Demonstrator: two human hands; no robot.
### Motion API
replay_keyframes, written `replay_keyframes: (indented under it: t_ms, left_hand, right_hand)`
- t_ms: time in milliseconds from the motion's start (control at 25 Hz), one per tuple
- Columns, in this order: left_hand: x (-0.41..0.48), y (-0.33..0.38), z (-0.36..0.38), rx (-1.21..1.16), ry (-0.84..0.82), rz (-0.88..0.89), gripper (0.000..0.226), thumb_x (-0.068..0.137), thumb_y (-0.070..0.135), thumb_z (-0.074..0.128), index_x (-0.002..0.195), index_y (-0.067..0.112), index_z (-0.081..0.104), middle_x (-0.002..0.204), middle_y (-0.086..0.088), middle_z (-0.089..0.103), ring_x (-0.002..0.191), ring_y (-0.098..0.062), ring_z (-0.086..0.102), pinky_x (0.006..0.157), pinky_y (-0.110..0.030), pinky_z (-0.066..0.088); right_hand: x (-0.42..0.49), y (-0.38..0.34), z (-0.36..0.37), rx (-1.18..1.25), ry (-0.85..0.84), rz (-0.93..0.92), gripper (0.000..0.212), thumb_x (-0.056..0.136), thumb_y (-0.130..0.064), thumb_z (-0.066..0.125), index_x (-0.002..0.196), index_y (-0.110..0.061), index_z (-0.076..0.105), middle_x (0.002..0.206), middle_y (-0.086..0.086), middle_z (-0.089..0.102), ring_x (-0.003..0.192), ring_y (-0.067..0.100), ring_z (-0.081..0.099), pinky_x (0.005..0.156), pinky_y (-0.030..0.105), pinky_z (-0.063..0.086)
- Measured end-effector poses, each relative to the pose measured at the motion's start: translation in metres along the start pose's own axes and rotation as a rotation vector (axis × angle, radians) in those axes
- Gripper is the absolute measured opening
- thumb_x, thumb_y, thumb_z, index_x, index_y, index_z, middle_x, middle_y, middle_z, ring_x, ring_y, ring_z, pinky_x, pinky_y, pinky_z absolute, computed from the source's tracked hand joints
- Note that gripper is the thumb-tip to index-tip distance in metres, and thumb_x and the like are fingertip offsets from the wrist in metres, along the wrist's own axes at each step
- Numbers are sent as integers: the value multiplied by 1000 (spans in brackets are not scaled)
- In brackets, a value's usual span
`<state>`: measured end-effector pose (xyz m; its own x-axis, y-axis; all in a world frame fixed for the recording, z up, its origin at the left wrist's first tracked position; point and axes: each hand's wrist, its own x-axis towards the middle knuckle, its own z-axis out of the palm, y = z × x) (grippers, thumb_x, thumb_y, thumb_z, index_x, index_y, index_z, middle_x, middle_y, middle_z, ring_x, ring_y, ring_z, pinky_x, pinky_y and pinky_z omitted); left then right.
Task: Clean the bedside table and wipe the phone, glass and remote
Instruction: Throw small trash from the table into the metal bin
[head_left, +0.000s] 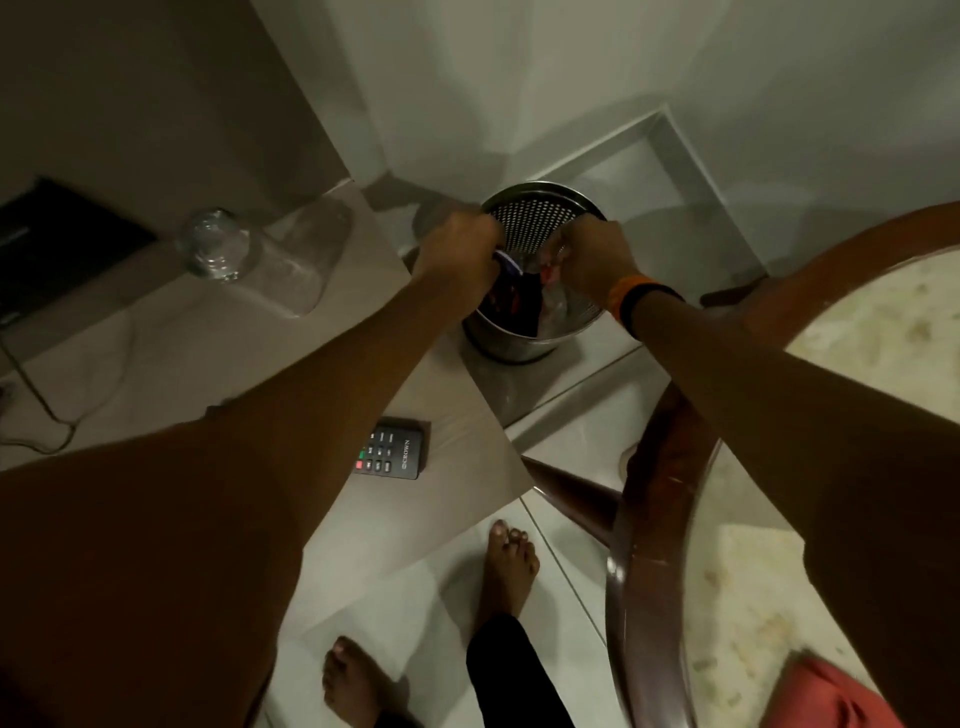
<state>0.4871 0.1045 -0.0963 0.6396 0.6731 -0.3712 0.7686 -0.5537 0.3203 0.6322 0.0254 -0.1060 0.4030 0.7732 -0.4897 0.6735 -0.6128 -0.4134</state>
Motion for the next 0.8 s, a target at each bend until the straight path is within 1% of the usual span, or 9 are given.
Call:
replay_keyframes:
  t_ms: [120, 160, 240, 360, 480, 560, 640, 720, 800]
  left_hand:
    - [2, -6, 8, -11, 23, 4, 33, 97, 6, 54, 129, 8, 62, 126, -18, 65, 117, -37, 61, 93, -44, 52]
    - [1, -10, 9, -19, 30, 11, 34, 97, 5, 53, 130, 7, 61, 128, -19, 63, 119, -38, 59, 95, -45, 51]
    - [-6, -17, 9, -27, 56, 21, 35, 96, 5, 52, 131, 6, 61, 133, -20, 58, 124, -38, 54, 99, -48, 51]
    - [-24, -30, 3, -31, 139, 69, 42, 92, 3, 56, 133, 8, 61, 139, -19, 51, 132, -38, 44, 102, -46, 47]
    - [-54, -46, -5, -35, 179, 94, 45, 91, 4, 56, 135, 10, 60, 141, -18, 50, 131, -37, 44, 104, -41, 44]
    - [-86, -58, -11, -96, 232, 71, 46, 88, 2, 59, 134, 8, 62, 141, -18, 52, 130, -37, 46, 105, -41, 45]
    - [-128, -77, -13, -178, 330, 20, 49, 84, -2, 65, 132, 6, 62, 138, -19, 55, 128, -38, 50, 103, -43, 49]
    - [-171, -104, -10, -270, 395, -105, 53, 84, 3, 71, 135, 7, 59, 139, -17, 54, 128, -36, 50, 103, -46, 51]
    - [-205, -134, -4, -370, 338, -208, 59, 85, 15, 76, 140, 11, 54, 146, -12, 48, 134, -29, 45, 106, -46, 49]
  right_hand:
    - [4, 1, 13, -50, 49, 12, 29, 97, -12, 65, 125, -16, 69, 148, 20, 47, 139, 39, 44, 118, 43, 39]
    - [4, 1, 15, -38, 59, 21, 32, 97, -14, 66, 128, -17, 67, 151, 21, 39, 143, 42, 37, 121, 44, 36]
    - [4, -1, 16, -26, 55, 7, 34, 97, -15, 66, 131, -18, 65, 152, 21, 35, 145, 42, 32, 121, 46, 34]
    - [0, -9, 15, -35, 45, -29, 33, 98, -16, 64, 130, -20, 65, 150, 20, 38, 143, 38, 35, 118, 45, 34]
    - [-19, -26, 22, 70, 85, -54, 28, 97, -13, 64, 124, -18, 69, 146, 18, 42, 136, 35, 45, 116, 39, 39]
    - [-42, -42, 33, 153, 108, -129, 27, 95, -10, 65, 120, -17, 69, 142, 15, 46, 129, 32, 52, 113, 38, 45]
    - [-67, -62, 48, 191, 112, -222, 31, 92, -14, 67, 123, -18, 67, 138, 11, 50, 122, 26, 55, 106, 36, 48]
    - [-88, -80, 65, 276, 69, -255, 39, 90, -17, 69, 129, -20, 64, 133, 7, 52, 113, 20, 58, 97, 30, 51]
    - [-99, -97, 80, 378, 25, -271, 47, 88, -14, 73, 134, -18, 61, 131, 7, 56, 113, 18, 60, 92, 20, 51]
